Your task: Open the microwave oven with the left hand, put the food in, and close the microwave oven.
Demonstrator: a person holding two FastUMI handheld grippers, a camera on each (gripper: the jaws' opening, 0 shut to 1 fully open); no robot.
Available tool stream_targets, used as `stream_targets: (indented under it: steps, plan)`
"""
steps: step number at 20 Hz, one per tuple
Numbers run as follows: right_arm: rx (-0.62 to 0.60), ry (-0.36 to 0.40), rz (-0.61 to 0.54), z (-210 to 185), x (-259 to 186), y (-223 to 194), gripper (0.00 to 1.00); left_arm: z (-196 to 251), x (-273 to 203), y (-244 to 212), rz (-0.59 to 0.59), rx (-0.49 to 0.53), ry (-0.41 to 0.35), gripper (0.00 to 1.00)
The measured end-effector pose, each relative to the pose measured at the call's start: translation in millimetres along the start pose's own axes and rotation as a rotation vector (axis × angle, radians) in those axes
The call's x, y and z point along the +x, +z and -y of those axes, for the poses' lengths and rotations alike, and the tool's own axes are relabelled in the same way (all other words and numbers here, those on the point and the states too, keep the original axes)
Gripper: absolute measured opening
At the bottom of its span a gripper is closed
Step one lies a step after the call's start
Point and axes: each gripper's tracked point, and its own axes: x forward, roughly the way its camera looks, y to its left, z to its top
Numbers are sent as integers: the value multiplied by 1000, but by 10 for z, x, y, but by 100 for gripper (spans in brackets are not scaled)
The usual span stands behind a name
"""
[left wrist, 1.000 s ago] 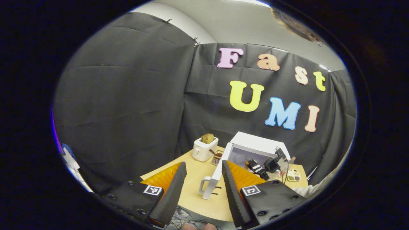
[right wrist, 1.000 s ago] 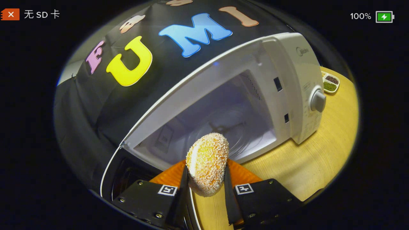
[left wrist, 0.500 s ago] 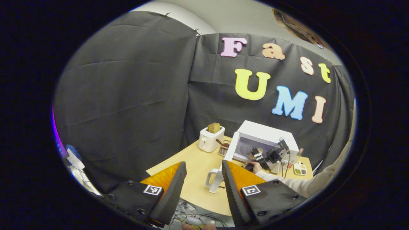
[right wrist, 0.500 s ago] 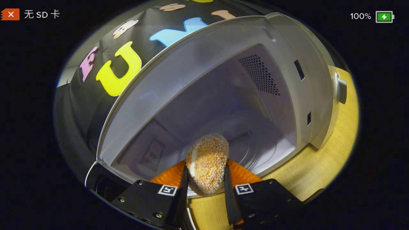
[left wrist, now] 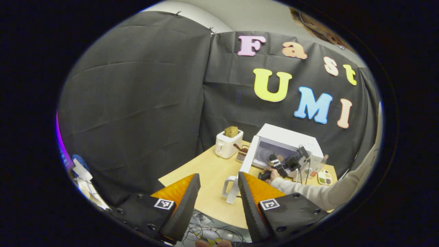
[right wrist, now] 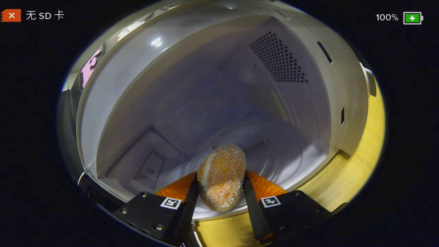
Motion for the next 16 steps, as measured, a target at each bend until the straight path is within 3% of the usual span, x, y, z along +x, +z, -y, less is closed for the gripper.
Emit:
stream_targets:
  steps: [4,5,7,11,12,15,16]
  plan:
    - [25,1,-29,-61,-60,0,82,6,-17,-2,9,-4,2,76]
    - [25,-7,-42,-49,-80,-12,93,7,-23,6,12,-5,0,76]
    - [4,1,-40,-56,-139,30,98,28,-7,15,20,-15,-5,76]
    - [-52,38,-33,-93,-298,159,98,49,-33,49,38,-13,-13,76]
    - [-66,51,-53,-98,-380,161,98,38,-32,55,47,-11,-15,70]
    - [-138,130,-119,-134,-745,124,98,-12,74,27,76,-10,-32,70]
    - [-173,158,-143,-127,-876,115,98,-27,139,-1,85,-11,-41,76]
